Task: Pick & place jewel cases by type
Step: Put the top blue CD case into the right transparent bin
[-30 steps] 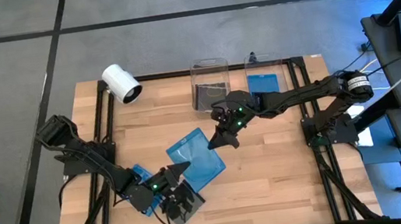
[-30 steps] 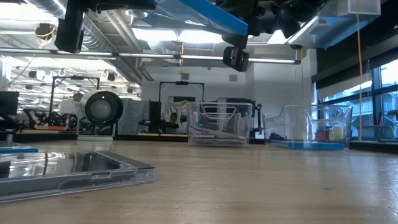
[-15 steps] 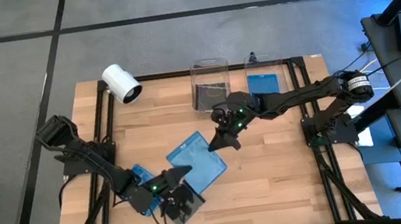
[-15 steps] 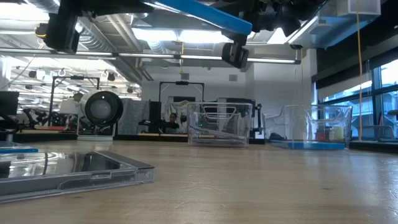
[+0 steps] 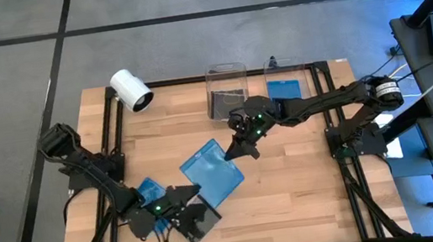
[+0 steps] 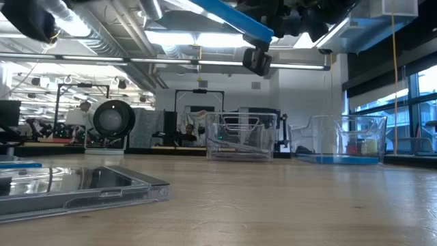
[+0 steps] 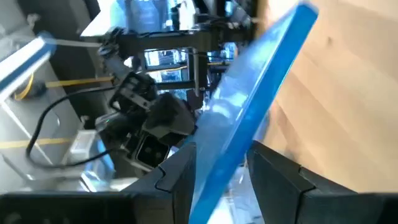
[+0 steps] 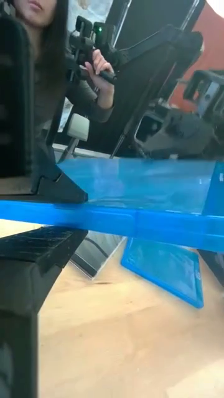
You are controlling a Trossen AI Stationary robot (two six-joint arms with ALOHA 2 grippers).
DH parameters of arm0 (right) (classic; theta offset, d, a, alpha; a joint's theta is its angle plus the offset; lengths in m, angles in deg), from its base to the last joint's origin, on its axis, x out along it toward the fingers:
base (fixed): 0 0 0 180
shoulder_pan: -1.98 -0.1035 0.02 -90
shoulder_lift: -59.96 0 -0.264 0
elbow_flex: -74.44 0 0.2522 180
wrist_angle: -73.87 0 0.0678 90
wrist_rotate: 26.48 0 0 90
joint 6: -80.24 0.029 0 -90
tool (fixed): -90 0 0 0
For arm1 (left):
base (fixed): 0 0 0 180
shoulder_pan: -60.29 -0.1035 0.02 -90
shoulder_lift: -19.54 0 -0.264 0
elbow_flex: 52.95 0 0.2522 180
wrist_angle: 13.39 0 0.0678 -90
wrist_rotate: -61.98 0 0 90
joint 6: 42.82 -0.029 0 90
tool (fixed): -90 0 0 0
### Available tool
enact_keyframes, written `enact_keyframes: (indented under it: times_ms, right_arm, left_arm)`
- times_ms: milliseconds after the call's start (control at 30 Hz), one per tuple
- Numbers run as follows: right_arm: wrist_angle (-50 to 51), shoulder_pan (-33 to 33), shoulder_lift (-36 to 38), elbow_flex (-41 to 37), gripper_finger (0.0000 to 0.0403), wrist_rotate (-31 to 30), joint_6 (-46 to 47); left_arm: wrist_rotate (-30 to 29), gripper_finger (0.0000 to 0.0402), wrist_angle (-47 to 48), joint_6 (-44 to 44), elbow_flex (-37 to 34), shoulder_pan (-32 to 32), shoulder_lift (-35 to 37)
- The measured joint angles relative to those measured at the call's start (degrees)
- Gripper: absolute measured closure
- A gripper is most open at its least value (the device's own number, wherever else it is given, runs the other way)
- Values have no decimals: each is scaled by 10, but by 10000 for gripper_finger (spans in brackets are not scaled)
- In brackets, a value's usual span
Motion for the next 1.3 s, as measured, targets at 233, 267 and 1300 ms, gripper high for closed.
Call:
enact_keyframes:
  times_ms: [233,267,1300]
  right_arm:
    - [3,41,-1,0,344,-14,-17]
    - [2,44,0,0,344,-13,-23]
    - [536,256,365,-1,344,-509,-75]
  left_arm:
    - [-37,264,-3,55,0,33,34]
    - [-43,263,-2,67,0,35,37]
    - [6,272,156,651,-1,-100,45]
